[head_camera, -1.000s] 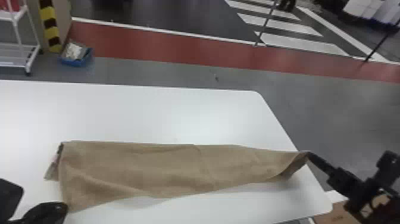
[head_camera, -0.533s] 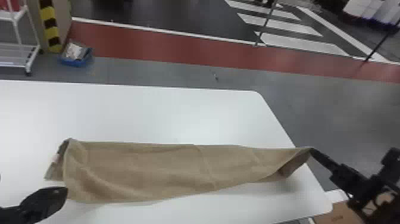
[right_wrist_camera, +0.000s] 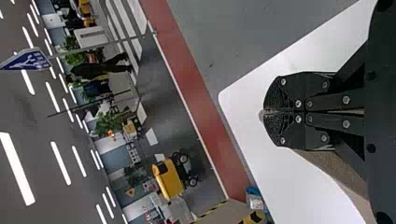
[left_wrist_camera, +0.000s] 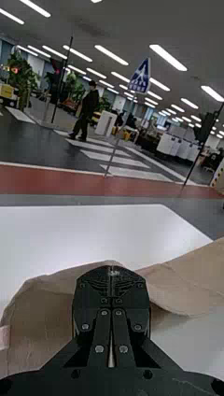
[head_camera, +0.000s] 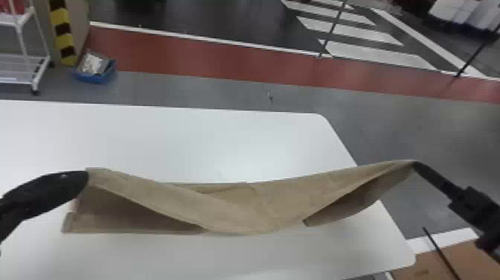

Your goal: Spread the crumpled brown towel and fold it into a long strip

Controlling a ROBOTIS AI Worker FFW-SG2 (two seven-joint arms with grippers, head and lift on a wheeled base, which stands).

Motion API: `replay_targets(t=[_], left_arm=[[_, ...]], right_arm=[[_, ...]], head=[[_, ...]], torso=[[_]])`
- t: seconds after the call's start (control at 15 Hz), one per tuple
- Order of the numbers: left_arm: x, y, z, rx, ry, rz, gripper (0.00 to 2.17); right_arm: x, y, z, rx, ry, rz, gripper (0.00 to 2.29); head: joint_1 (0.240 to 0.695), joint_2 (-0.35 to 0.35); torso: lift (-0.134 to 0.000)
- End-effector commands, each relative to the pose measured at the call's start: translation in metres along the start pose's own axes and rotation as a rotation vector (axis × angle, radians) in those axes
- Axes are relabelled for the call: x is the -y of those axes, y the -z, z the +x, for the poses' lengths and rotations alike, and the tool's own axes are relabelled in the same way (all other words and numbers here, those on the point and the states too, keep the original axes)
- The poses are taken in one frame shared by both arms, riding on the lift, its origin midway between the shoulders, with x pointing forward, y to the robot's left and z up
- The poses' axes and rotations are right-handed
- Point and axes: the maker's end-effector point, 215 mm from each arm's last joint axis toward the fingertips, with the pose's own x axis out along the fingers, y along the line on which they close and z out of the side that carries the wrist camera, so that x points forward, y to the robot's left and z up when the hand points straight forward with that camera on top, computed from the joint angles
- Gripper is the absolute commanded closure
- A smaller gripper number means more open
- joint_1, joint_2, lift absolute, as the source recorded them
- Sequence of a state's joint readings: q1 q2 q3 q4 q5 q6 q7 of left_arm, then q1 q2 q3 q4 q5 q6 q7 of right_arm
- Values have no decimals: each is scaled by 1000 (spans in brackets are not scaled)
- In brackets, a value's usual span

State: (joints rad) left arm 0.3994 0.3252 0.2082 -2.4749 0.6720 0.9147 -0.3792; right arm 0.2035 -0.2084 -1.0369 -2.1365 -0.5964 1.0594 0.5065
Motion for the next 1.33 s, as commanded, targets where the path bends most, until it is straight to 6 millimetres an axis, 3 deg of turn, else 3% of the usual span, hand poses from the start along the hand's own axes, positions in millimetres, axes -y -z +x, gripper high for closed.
replay_targets(t=[0.0, 0.13, 0.27, 0.47, 0.67, 0.73, 0.93, 1.07, 1.2, 1.27], left_arm=[[11, -34, -11, 71, 69, -50, 1926], [12, -59, -28, 134, 111, -92, 1926], [12, -72, -39, 168, 133, -120, 1922], [12, -90, -45, 218, 160, -136, 1922], [-1, -102, -44, 239, 139, -130, 1922], [-17, -105, -39, 247, 123, -149, 1922], [-63, -125, -1, 251, 91, -154, 1922], [-100, -150, 30, 261, 70, -157, 1922], [-123, -176, 54, 284, 42, -131, 1922], [-133, -200, 65, 339, 48, -115, 1922]], right_arm=[[-17, -35, -17, 37, -53, 12, 1511], [-22, -55, -34, 58, -83, 41, 1511], [-26, -70, -41, 89, -101, 47, 1511], [-23, -87, -35, 127, -104, 65, 1511], [-12, -77, -17, 95, -96, 107, 1511], [-17, -68, 3, 68, -98, 96, 1511], [-33, -68, 78, 22, -90, 53, 1511], [-60, -86, 135, 38, -120, 22, 1511], [-87, -93, 173, 42, -177, 36, 1511], [-98, -101, 193, 60, -197, 40, 1511]], head=[[695, -350], [695, -350], [685, -350], [644, -350], [619, -350], [614, -350], [606, -350], [585, -350], [531, -349], [511, -325]], torso=[[-123], [-123], [-123], [-123], [-123], [-123], [-123], [-123], [-123], [-123]])
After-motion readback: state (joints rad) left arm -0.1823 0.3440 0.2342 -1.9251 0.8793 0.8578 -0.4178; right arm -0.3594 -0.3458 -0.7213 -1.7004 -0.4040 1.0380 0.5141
